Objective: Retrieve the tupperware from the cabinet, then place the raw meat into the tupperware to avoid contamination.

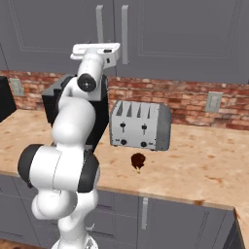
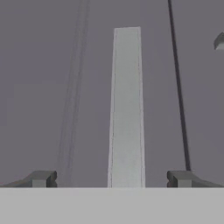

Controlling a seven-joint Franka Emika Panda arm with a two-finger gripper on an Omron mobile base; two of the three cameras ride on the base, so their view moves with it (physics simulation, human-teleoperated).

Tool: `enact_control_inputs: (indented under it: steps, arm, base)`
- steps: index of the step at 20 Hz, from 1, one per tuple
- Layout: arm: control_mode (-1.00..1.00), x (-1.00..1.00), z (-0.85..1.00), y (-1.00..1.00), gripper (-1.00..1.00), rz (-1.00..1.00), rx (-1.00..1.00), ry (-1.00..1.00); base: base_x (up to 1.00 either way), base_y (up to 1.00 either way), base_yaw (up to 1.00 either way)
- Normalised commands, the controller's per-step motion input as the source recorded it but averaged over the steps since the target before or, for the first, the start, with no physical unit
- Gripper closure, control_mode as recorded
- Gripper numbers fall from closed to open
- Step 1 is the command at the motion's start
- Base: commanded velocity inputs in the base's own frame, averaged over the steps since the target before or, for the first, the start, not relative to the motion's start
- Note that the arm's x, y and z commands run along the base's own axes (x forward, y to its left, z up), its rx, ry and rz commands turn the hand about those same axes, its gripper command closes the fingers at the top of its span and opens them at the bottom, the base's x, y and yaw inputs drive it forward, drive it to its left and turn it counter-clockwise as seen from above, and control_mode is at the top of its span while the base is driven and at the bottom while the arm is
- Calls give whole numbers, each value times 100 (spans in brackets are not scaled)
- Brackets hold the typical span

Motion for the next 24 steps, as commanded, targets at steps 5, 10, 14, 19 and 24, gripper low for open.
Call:
enact_control_inputs:
  steps: [5, 10, 14, 19, 24]
  arm:
    - [-100, 28, -1, -1, -100, 0, 0, 0]
    - [-100, 25, 0, -2, -100, 0, 0, 0]
    - [-100, 23, 0, -2, -100, 0, 0, 0]
    - [-100, 19, 0, 0, 100, 0, 0, 0]
    - [-100, 17, 0, -1, 100, 0, 0, 0]
  base:
    - [0, 0, 0]
    - [0, 0, 0]
    - [0, 0, 0]
    - [0, 0, 0]
    - [0, 0, 0]
